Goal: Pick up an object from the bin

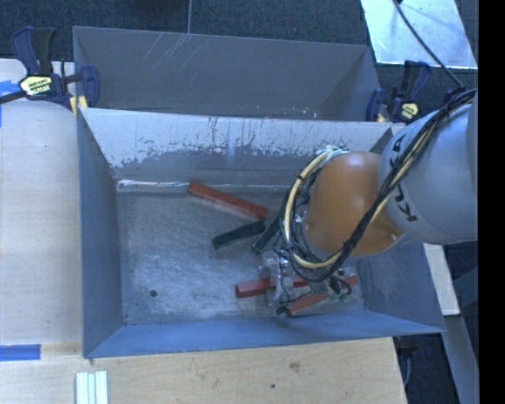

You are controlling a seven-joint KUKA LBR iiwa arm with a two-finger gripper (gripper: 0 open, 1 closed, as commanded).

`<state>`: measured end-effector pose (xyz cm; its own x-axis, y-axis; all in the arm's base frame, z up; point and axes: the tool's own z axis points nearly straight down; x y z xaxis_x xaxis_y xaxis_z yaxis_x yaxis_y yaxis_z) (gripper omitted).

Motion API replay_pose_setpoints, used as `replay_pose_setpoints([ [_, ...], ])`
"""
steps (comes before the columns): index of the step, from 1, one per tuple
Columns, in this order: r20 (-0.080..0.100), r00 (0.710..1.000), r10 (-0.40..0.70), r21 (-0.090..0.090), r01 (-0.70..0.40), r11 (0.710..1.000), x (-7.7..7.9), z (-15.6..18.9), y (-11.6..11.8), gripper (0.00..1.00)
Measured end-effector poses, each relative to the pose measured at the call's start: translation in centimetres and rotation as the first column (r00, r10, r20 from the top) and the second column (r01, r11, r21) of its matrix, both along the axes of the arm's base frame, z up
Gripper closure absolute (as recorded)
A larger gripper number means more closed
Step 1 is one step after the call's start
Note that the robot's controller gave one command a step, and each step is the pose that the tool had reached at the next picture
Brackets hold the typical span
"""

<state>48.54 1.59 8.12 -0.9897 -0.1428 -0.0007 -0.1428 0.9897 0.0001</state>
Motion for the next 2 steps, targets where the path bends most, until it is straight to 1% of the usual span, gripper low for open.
replay_pose_setpoints([
  [1, 0.000, 1.000, 0.000, 0.000, 0.000, 1.000, -0.01, -0.01, -0.02, 0.00],
  [2, 0.000, 1.000, 0.000, -0.001, 0.000, 1.000, 0.00, 0.01, -0.02, 1.00],
])
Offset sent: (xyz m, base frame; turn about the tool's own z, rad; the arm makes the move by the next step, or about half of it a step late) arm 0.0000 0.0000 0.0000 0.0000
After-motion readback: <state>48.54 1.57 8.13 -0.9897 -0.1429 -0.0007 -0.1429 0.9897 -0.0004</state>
